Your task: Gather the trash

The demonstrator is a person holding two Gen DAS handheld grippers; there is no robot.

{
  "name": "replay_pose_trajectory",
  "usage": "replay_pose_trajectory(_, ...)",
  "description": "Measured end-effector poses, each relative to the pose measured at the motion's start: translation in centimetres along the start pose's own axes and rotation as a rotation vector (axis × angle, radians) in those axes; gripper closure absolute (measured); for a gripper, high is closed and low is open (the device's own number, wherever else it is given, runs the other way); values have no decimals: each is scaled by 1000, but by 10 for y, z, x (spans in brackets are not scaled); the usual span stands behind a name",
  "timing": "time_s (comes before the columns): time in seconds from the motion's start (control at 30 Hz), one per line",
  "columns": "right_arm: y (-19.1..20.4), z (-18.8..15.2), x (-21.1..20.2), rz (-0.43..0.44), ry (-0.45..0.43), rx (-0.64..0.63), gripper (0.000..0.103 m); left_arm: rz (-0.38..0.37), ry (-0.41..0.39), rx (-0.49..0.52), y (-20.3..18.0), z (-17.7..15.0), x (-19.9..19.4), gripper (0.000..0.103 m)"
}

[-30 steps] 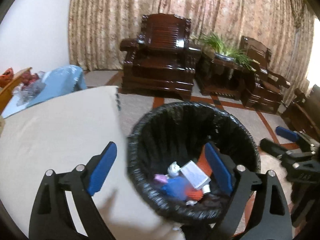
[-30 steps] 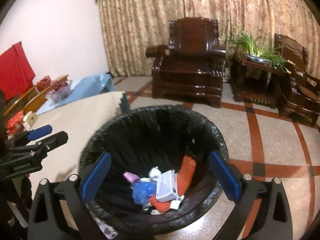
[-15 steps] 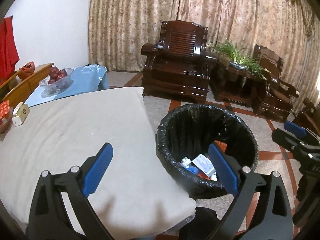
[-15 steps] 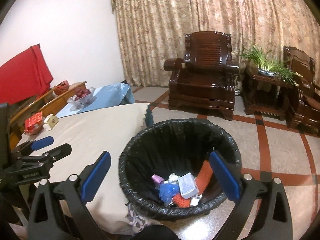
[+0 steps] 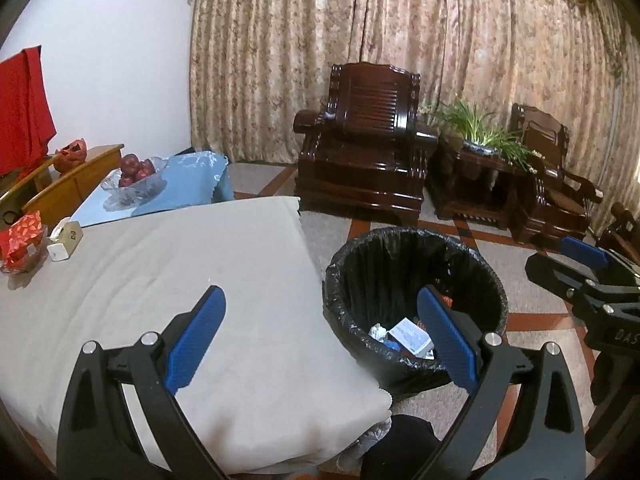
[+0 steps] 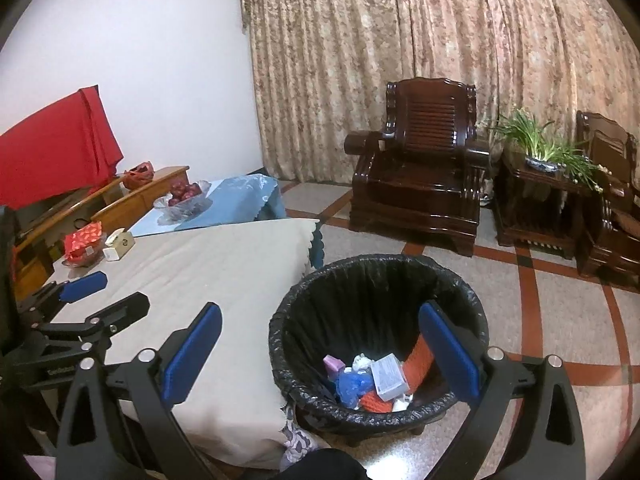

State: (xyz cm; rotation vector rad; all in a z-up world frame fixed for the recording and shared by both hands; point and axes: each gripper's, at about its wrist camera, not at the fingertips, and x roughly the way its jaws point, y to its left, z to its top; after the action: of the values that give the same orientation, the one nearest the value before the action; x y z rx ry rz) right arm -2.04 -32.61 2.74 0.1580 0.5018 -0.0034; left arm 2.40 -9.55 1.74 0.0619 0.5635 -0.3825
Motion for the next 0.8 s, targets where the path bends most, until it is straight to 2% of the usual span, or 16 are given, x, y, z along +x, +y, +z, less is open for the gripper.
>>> replay_pose_trajectory(0.3,11,3,-6,13,-10,-20,6,5,-26,-7,1,2,-11,9)
replay_pose_trajectory(0.8,14,2,-2,17,8,-20,6,16,-25,-15,5,3,-12,9)
